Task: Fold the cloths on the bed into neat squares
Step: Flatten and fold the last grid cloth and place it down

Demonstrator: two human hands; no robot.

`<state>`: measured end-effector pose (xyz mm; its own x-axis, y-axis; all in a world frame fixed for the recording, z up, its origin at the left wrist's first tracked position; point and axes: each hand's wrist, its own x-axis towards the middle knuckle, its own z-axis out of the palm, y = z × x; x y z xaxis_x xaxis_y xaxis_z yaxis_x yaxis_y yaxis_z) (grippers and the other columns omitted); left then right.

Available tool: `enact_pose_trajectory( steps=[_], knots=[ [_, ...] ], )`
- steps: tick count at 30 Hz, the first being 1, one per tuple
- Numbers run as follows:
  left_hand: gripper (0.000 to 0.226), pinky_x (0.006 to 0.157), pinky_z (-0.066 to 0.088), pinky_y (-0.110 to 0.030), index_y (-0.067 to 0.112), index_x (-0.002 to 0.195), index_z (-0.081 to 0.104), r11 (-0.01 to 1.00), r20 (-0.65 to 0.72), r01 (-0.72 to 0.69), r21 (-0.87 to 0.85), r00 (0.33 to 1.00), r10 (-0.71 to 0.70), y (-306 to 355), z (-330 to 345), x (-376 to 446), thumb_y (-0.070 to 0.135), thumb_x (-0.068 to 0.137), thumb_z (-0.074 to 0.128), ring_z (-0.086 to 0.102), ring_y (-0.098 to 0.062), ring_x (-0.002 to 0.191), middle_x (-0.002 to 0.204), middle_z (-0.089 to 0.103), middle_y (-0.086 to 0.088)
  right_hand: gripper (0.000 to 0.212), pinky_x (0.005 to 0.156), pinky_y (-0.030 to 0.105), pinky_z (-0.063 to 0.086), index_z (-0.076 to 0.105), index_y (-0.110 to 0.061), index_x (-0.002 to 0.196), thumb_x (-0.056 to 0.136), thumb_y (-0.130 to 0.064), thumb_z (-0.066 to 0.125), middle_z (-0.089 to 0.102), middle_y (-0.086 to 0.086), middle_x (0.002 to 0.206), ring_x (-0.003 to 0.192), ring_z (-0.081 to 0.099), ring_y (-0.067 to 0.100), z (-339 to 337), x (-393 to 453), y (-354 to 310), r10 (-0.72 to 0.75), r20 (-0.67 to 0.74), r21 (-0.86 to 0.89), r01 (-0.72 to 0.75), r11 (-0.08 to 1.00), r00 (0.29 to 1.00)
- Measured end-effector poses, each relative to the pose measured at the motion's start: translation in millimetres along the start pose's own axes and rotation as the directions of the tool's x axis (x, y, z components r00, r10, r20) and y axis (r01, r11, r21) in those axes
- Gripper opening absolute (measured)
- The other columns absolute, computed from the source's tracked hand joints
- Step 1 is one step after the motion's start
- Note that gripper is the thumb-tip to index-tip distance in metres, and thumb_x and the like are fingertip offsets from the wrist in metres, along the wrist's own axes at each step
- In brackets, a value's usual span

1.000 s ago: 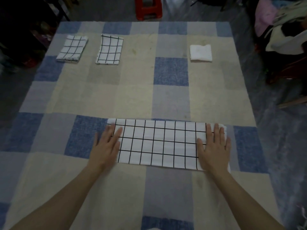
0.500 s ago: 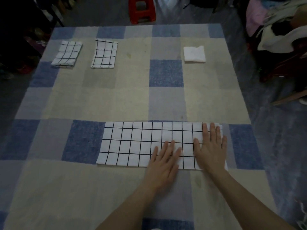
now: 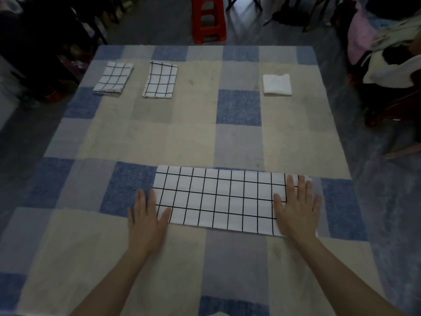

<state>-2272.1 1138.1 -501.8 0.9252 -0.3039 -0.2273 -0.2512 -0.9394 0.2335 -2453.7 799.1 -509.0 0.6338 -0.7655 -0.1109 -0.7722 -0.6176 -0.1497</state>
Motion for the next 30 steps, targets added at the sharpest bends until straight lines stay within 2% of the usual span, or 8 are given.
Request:
enact_pose_trajectory(
  steps=[5,9,12,14,19,23,26,30],
  knots=[
    [0.068,0.112,0.023,-0.049,0.009,0.132,0.046,0.957,-0.167,0.235,-0.169,0.950,-0.263,2.5,-15.7,-12.7,0.047,0.081,0.070,0.025,-0.031,0.136,0.150,0.027,-0.010,0.068,0.118,0.054,0.002,-0.003,-0.029,0.153,0.094,-0.058,0.017,-0.005,0.001,0.162,0.148,-0.008,0.021,-3.3,0.6,-2.2,0.008,0.039,-0.009,-0.007,1.000,0.999],
    [0.028,0.099,0.034,-0.045,0.017,0.096,0.060,0.912,-0.099,0.315,-0.263,0.931,-0.350,7.3,-26.1,-8.9,0.037,0.079,0.071,0.039,-0.030,0.117,0.127,0.042,-0.006,0.069,0.117,0.056,0.000,-0.010,-0.031,0.152,0.094,-0.059,0.016,-0.014,0.000,0.161,0.147,-0.015,0.019,-8.3,1.9,-2.5,0.018,0.094,-0.034,-0.015,0.999,0.995],
    [0.013,0.073,0.048,-0.038,0.017,0.076,0.059,0.856,-0.091,0.201,-0.476,0.957,-0.276,5.7,-31.2,0.0,0.029,0.081,0.062,0.057,-0.026,0.087,0.092,0.060,-0.004,0.069,0.117,0.056,-0.003,-0.012,-0.032,0.151,0.094,-0.060,0.015,-0.018,-0.001,0.160,0.146,-0.018,0.018,-12.5,3.1,-3.8,0.023,0.134,-0.043,-0.018,0.999,0.991],
    [0.010,0.059,0.042,-0.030,0.010,0.080,0.055,0.772,-0.050,0.197,-0.605,0.958,-0.284,12.9,-37.3,1.5,0.016,0.087,0.061,0.056,-0.024,0.076,0.078,0.059,-0.005,0.069,0.116,0.057,-0.003,-0.013,-0.031,0.151,0.094,-0.060,0.014,-0.019,-0.001,0.160,0.146,-0.018,0.018,-14.7,3.1,-4.8,0.022,0.148,-0.051,-0.015,0.999,0.989],
    [0.021,0.070,0.050,-0.034,0.013,0.100,0.055,0.545,-0.113,0.109,-0.832,0.926,-0.359,47.1,-60.6,-7.0,0.010,0.086,0.069,0.060,-0.015,0.077,0.089,0.062,0.000,0.070,0.113,0.061,-0.003,-0.006,-0.027,0.152,0.095,-0.059,0.019,-0.015,0.004,0.161,0.147,-0.013,0.022,-28.5,5.8,-9.2,0.024,0.183,-0.118,-0.002,0.993,0.983],
    [0.010,0.063,0.044,-0.013,0.019,0.093,0.062,0.628,-0.309,-0.176,-0.758,0.945,-0.109,90.8,-84.8,-25.7,0.011,0.088,0.067,0.058,0.000,0.073,0.085,0.064,0.009,0.051,0.107,0.046,0.034,0.041,-0.017,0.139,0.095,-0.043,0.045,0.038,0.011,0.148,0.133,0.038,0.025,-61.5,-14.5,-40.6,-0.173,-0.036,0.187,0.177,0.966,0.984],
    [0.014,0.065,0.041,-0.009,0.019,0.091,0.064,0.666,-0.350,-0.377,-0.643,0.919,0.182,127.1,-85.7,-36.3,0.006,0.086,0.066,0.057,-0.004,0.074,0.083,0.062,0.010,0.040,0.077,0.033,0.054,0.065,-0.021,0.097,0.093,-0.055,0.045,0.070,-0.004,0.094,0.080,0.067,0.009,-99.6,-44.2,-74.0,-0.147,0.206,0.685,-0.035,0.728,0.967],
    [0.016,0.069,0.039,-0.014,0.023,0.095,0.059,0.630,-0.313,-0.667,-0.397,0.744,0.590,170.9,-68.6,-50.9,0.013,0.083,0.061,0.050,-0.005,0.078,0.087,0.058,0.011,0.050,0.068,0.030,0.055,0.070,-0.019,0.089,0.083,-0.066,0.052,0.074,0.000,0.079,0.070,0.071,0.013,-122.6,-55.8,-81.6,-0.177,0.419,0.809,-0.277,0.518,0.891]
  ],
)
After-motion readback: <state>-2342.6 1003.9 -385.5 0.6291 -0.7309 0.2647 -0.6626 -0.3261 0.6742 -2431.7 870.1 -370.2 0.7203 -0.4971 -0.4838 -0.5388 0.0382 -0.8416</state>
